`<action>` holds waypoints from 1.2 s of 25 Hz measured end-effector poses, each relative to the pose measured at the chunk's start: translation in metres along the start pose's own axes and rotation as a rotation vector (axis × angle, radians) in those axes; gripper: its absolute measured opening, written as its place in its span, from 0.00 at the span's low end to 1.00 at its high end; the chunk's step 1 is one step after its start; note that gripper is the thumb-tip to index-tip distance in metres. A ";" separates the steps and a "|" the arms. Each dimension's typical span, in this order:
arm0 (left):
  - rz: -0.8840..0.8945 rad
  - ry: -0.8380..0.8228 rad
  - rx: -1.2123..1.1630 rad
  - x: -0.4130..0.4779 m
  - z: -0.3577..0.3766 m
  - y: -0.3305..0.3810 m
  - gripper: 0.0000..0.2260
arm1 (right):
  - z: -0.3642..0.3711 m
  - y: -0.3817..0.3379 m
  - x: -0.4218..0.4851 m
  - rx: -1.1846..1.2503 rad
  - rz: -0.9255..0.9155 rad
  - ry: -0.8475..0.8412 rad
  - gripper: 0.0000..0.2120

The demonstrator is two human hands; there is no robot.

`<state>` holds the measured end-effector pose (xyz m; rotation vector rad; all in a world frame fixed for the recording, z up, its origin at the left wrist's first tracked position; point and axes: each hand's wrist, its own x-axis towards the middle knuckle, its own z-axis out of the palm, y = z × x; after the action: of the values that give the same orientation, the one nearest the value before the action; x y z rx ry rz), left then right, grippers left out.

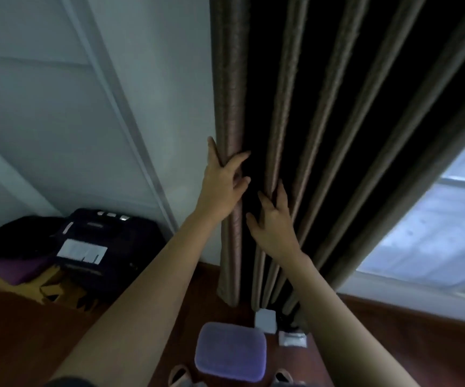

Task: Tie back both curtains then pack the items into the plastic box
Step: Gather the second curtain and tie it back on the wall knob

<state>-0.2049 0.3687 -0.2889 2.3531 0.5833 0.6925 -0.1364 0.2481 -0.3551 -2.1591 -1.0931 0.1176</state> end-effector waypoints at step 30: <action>0.155 -0.371 -0.012 0.021 0.012 -0.001 0.08 | 0.020 0.019 -0.026 -0.098 -0.031 -0.349 0.32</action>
<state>-0.1818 0.3757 -0.2910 2.4495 0.2349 0.3071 -0.1477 0.2320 -0.3882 -2.2617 -1.3498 0.4489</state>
